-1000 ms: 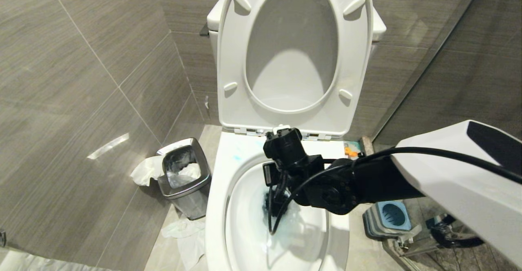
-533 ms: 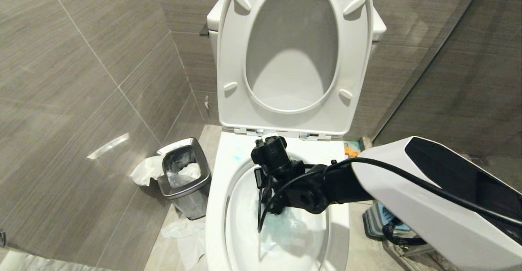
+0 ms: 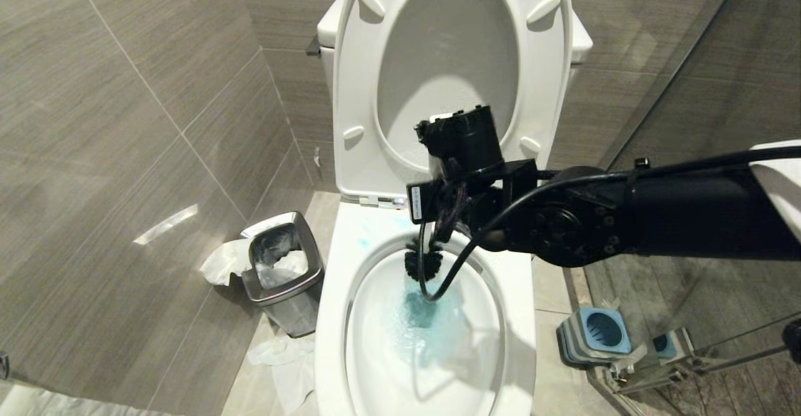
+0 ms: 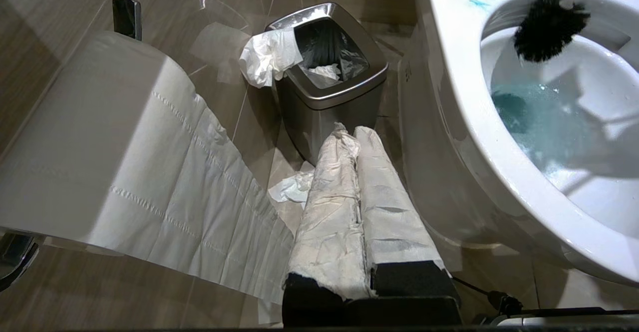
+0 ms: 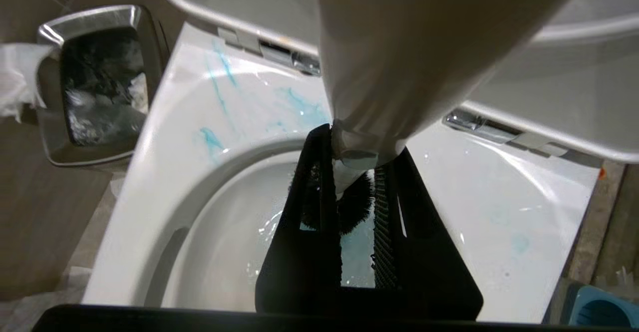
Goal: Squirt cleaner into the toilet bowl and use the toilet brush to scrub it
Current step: Scrub the toilet bowl
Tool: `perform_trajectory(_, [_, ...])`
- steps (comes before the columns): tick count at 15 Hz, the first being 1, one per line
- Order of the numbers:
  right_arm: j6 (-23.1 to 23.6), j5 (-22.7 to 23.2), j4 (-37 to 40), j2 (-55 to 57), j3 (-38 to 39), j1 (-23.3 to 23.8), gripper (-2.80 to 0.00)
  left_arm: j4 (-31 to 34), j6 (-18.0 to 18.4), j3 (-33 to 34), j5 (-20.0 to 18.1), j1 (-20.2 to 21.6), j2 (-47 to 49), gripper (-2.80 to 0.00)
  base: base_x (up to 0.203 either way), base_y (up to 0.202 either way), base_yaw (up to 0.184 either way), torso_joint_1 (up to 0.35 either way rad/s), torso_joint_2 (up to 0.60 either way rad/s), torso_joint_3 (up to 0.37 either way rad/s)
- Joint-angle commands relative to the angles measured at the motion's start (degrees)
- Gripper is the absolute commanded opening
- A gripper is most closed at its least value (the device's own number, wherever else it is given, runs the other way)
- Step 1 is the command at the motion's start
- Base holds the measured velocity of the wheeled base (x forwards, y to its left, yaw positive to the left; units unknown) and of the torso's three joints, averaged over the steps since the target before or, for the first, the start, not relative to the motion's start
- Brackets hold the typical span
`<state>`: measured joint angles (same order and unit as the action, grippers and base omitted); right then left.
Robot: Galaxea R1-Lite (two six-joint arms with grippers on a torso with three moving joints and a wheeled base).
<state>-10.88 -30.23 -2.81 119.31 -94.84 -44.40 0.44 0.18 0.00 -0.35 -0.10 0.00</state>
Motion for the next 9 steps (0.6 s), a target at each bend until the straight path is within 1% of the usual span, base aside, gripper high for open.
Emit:
perform_trajectory(1, [-0.28, -0.18, -0.09, -1.83, -0.08, -0.06, -2.8, 0.0, -0.01, 0.11, 0.0, 0.01, 0.09, -2.8, 0.0, 0.0, 0.0, 0.0, 0.0, 0.0])
perform_trajectory(6, [-2.02, -0.18, -0.32, 2.95, 0.26, -0.13, -2.8, 0.0, -0.01, 0.18, 0.0, 0.01, 0.09, -2.8, 0.0, 0.0, 0.0, 0.0, 0.0, 0.0])
perform_trajectory(9, [-3.96, -0.32, -0.5, 7.61, 1.53, -0.47, -2.8, 0.0, -0.01, 0.12, 0.0, 0.01, 0.09, -2.8, 0.0, 0.0, 0.0, 0.0, 0.0, 0.0])
